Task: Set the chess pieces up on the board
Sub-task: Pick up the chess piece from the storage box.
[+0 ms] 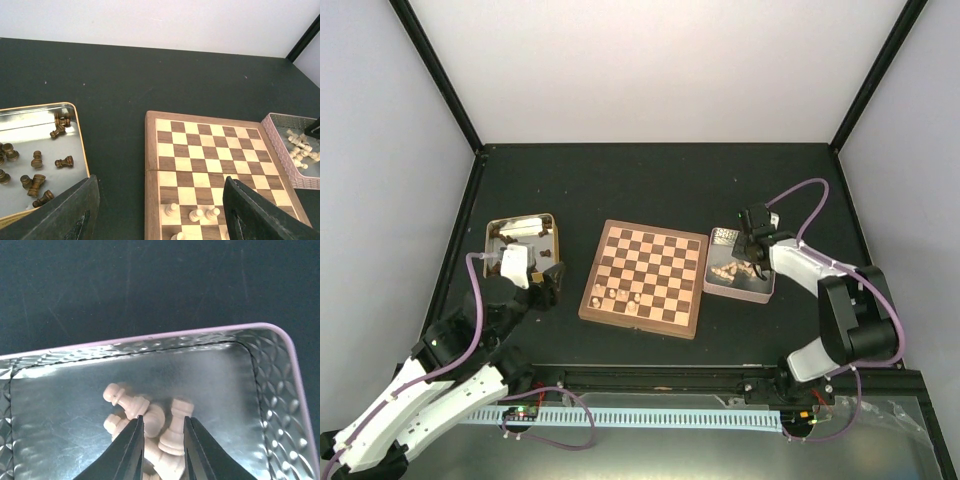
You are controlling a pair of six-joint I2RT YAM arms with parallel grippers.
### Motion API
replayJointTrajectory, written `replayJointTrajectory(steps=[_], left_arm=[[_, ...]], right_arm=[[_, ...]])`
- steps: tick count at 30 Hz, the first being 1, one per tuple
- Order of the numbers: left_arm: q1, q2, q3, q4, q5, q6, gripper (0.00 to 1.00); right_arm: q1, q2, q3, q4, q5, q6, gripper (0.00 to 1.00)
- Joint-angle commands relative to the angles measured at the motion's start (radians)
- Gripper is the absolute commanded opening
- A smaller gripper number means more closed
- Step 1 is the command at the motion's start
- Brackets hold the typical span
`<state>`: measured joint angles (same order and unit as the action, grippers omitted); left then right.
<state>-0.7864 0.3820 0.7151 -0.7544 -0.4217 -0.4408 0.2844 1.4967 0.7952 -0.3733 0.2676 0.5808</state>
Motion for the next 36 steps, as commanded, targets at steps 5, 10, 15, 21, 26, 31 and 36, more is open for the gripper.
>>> replayJointTrajectory(steps=[5, 10, 15, 21, 26, 31, 36], left_arm=[[0.004, 0.01, -0.002, 0.002, 0.0, 0.014, 0.7], [0.004, 0.011, -0.003, 0.001, 0.0, 0.013, 0.7], [0.004, 0.01, -0.002, 0.0, 0.0, 0.012, 0.7], [0.004, 0.007, -0.002, -0.002, -0.001, 0.012, 0.7], [0.004, 0.005, -0.003, -0.003, -0.002, 0.011, 0.7], [0.004, 0.007, -0.003, -0.001, -0.001, 0.012, 0.7], [0.004, 0.011, -0.002, 0.003, -0.002, 0.014, 0.7]], right_arm=[[-0.02, 0.074, 0.044, 0.078, -0.043, -0.036, 0.24], [-0.024, 0.086, 0.042, 0.069, -0.038, -0.035, 0.2], [-0.024, 0.098, 0.039, 0.065, -0.042, -0.039, 0.19], [-0.024, 0.115, 0.041, 0.067, -0.047, -0.047, 0.18], [-0.024, 0.08, 0.039, 0.066, -0.026, -0.059, 0.09], [-0.019, -0.007, 0.032, 0.036, -0.019, -0.071, 0.08], [0.001, -0.106, 0.024, -0.004, -0.051, -0.084, 0.08]])
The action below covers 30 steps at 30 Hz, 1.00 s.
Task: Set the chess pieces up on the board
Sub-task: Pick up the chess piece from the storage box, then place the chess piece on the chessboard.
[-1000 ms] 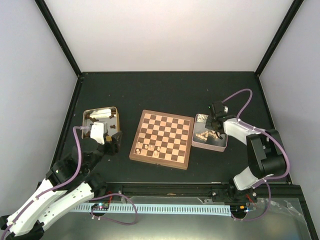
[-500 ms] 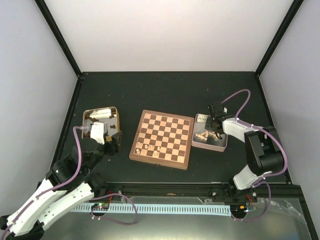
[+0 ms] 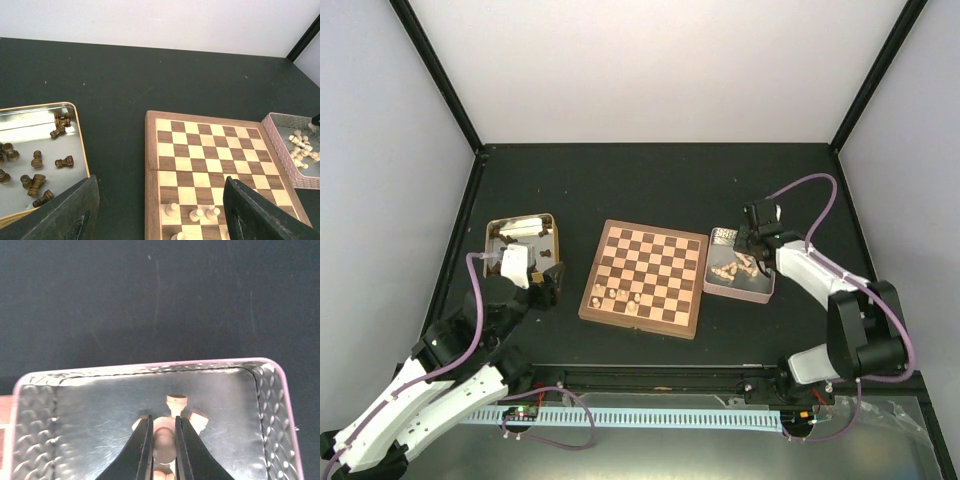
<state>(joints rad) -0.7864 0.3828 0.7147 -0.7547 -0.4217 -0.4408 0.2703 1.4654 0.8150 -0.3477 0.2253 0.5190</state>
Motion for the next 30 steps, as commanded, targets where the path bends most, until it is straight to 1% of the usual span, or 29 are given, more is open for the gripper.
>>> replayJointTrajectory(steps=[1, 6, 9, 13, 18, 21, 26, 30], left_arm=[[0.004, 0.01, -0.003, 0.004, -0.001, 0.014, 0.7], [0.004, 0.015, -0.002, 0.004, -0.002, 0.014, 0.7], [0.004, 0.017, -0.004, 0.004, -0.002, 0.013, 0.7], [0.004, 0.019, -0.003, 0.005, 0.0, 0.01, 0.7], [0.004, 0.014, -0.006, 0.001, 0.003, 0.006, 0.7], [0.004, 0.01, -0.006, -0.003, 0.002, 0.005, 0.7], [0.004, 0.006, -0.008, -0.001, 0.003, 0.004, 0.7], [0.004, 0.015, -0.008, -0.002, 0.006, 0.01, 0.7]], right_arm=[[0.024, -0.093, 0.004, -0.038, -0.029, -0.029, 0.08], [0.124, -0.149, 0.019, -0.089, -0.143, -0.06, 0.08], [0.244, -0.158, 0.039, -0.11, -0.177, -0.066, 0.08], [0.432, -0.102, 0.086, -0.127, -0.196, -0.055, 0.08], [0.609, 0.021, 0.136, -0.126, -0.179, -0.037, 0.09], [0.657, 0.082, 0.165, -0.149, -0.155, -0.03, 0.09], [0.724, 0.116, 0.172, -0.137, -0.178, -0.041, 0.09], [0.778, 0.174, 0.211, -0.161, -0.126, -0.061, 0.1]])
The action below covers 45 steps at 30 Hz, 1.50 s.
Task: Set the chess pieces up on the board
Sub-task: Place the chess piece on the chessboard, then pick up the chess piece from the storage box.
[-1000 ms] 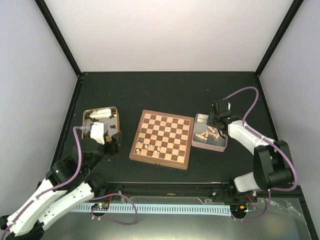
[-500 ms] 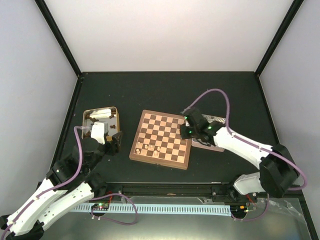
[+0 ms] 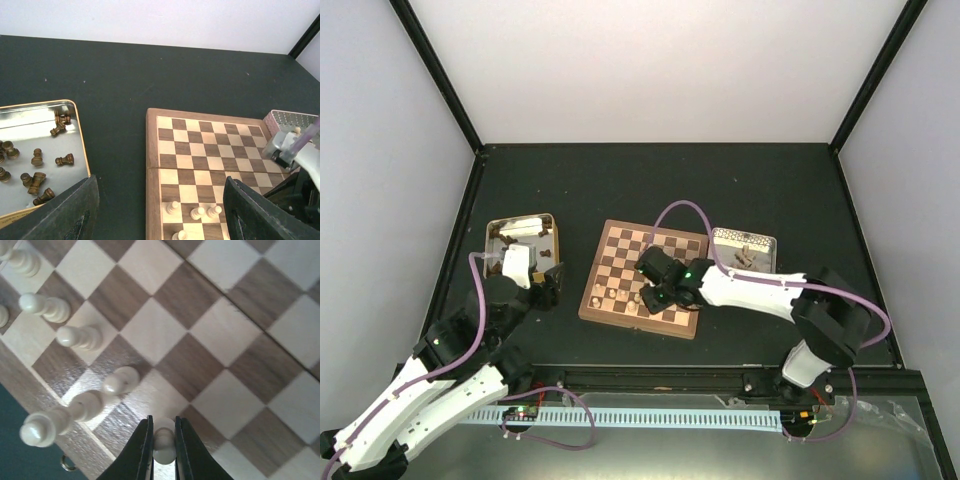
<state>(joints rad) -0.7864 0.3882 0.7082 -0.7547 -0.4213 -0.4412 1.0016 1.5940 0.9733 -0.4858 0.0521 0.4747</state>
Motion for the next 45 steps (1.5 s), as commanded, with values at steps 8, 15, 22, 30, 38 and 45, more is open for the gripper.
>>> replayJointTrajectory(steps=[8, 15, 22, 30, 38, 45], left_arm=[[0.004, 0.007, -0.002, -0.002, 0.005, 0.012, 0.7], [0.004, 0.009, -0.002, -0.003, 0.004, 0.012, 0.7], [0.004, 0.009, -0.002, -0.004, 0.003, 0.012, 0.7], [0.004, 0.004, -0.004, -0.006, 0.002, 0.006, 0.7], [0.004, 0.006, -0.004, -0.008, 0.001, 0.004, 0.7], [0.004, 0.007, -0.003, -0.008, 0.0, 0.006, 0.7]], right_arm=[[0.093, 0.114, 0.09, -0.063, 0.155, -0.002, 0.1], [0.095, 0.141, 0.106, -0.063, 0.183, -0.004, 0.13], [0.095, 0.149, 0.117, -0.082, 0.181, 0.002, 0.19], [0.094, 0.02, 0.126, -0.109, 0.158, 0.02, 0.37], [0.02, -0.151, 0.077, -0.099, 0.232, 0.046, 0.38], [-0.227, -0.334, -0.045, -0.111, 0.362, 0.113, 0.41]])
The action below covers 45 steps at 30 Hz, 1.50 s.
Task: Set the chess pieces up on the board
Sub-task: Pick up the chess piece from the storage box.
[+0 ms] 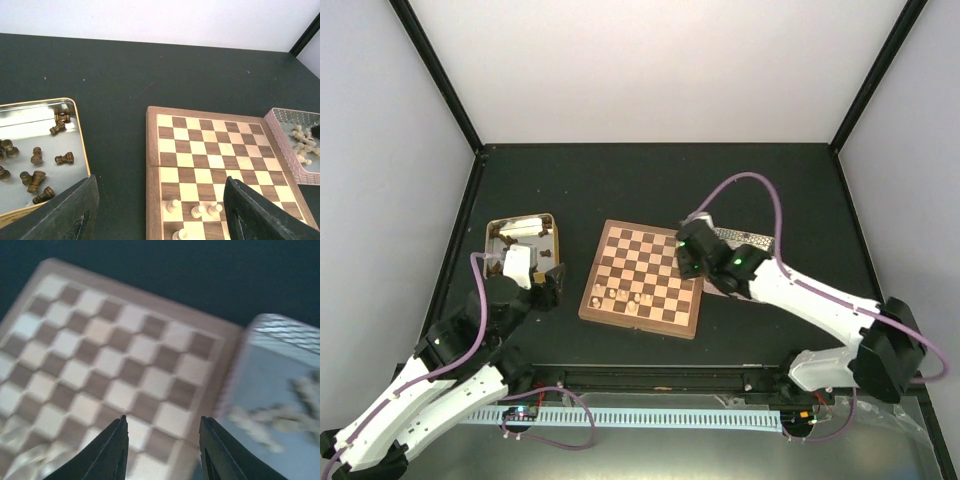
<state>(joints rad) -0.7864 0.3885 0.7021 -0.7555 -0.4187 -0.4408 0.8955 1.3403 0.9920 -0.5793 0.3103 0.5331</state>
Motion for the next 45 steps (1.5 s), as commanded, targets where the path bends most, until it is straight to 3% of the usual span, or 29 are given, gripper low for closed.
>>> replayJointTrajectory(steps=[1, 7, 11, 15, 22, 33, 39, 45], left_arm=[[0.004, 0.005, 0.002, -0.009, -0.004, 0.005, 0.7], [0.004, 0.012, 0.003, -0.006, -0.008, 0.01, 0.71], [0.004, 0.022, 0.004, -0.009, -0.012, 0.011, 0.71], [0.004, 0.032, 0.005, -0.009, -0.015, 0.014, 0.71], [0.003, 0.033, 0.004, -0.013, -0.014, 0.007, 0.71], [0.004, 0.036, 0.005, -0.012, -0.014, 0.009, 0.71], [0.004, 0.037, 0.005, -0.012, -0.018, 0.01, 0.71], [0.003, 0.038, 0.005, -0.008, -0.019, 0.013, 0.71]], right_arm=[[-0.171, -0.105, -0.085, -0.017, 0.103, 0.064, 0.42], [-0.449, -0.164, -0.213, 0.051, -0.008, 0.031, 0.45], [-0.531, -0.125, -0.228, 0.067, -0.096, -0.026, 0.45], [-0.54, -0.057, -0.217, 0.078, -0.165, -0.054, 0.43], [-0.541, 0.042, -0.216, 0.102, -0.177, -0.038, 0.29], [-0.541, 0.144, -0.216, 0.147, -0.213, -0.047, 0.27], [-0.542, 0.178, -0.21, 0.145, -0.196, -0.047, 0.08], [-0.541, 0.112, -0.207, 0.13, -0.164, -0.052, 0.05]])
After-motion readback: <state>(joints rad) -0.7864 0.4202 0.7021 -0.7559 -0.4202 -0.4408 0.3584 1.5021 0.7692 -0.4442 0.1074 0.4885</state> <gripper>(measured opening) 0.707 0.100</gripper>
